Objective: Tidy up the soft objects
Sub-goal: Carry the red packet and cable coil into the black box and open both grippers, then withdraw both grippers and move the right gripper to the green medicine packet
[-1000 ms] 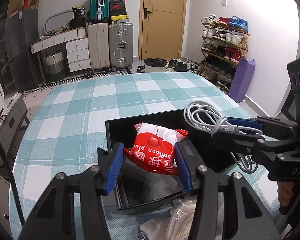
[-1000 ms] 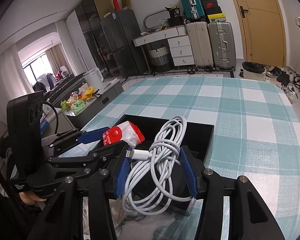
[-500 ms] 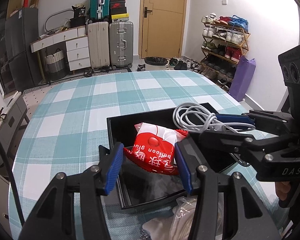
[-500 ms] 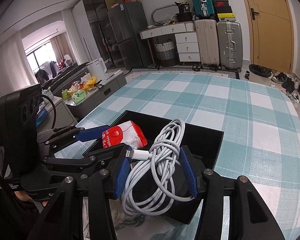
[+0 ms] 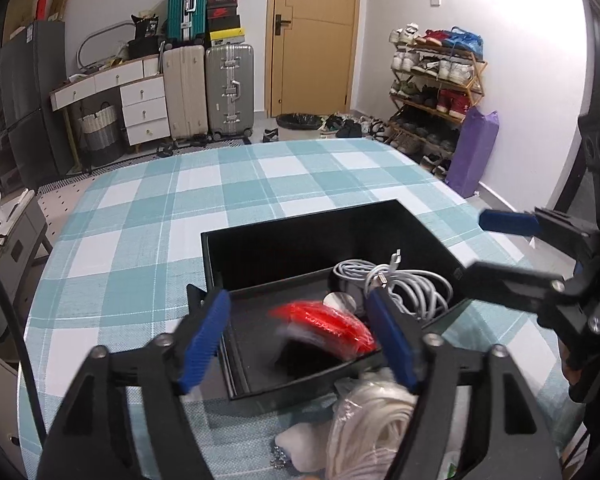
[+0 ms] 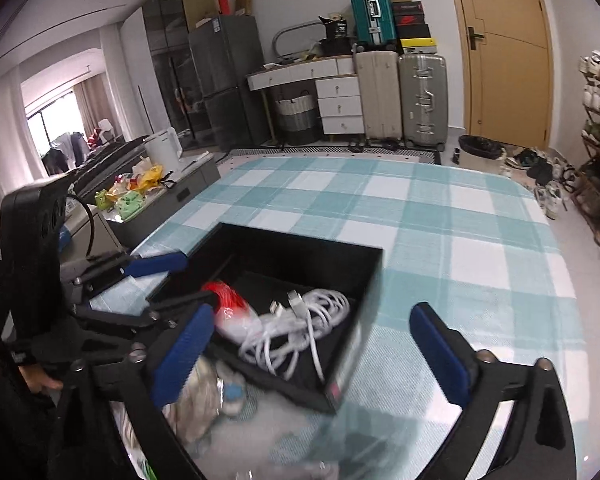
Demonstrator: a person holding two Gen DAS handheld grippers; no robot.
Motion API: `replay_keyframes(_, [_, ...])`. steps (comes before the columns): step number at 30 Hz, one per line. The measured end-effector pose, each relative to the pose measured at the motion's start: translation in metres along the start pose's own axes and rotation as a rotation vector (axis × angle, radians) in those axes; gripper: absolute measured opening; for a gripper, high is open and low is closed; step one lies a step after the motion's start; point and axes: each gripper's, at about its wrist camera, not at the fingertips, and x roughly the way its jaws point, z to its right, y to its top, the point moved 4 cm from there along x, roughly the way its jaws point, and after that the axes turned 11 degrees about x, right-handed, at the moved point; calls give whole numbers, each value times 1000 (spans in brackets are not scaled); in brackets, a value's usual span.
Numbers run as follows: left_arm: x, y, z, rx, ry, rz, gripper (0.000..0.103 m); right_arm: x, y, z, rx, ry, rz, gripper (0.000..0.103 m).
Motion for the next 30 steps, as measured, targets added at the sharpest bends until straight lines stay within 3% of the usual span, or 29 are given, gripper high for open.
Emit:
replay_keyframes(5, [-18,-3,0,-11,33,24,103,-22,-15,8,36,-14,5,102])
replay_keyframes(17, [-63,-31,7,-20,74,48,103,-46,-56,6,13,-49,-9,102])
replay_keyframes(30, [-70,-67,14,-32,88,4,103,-50,-96,-2,-14,-73,-52,102])
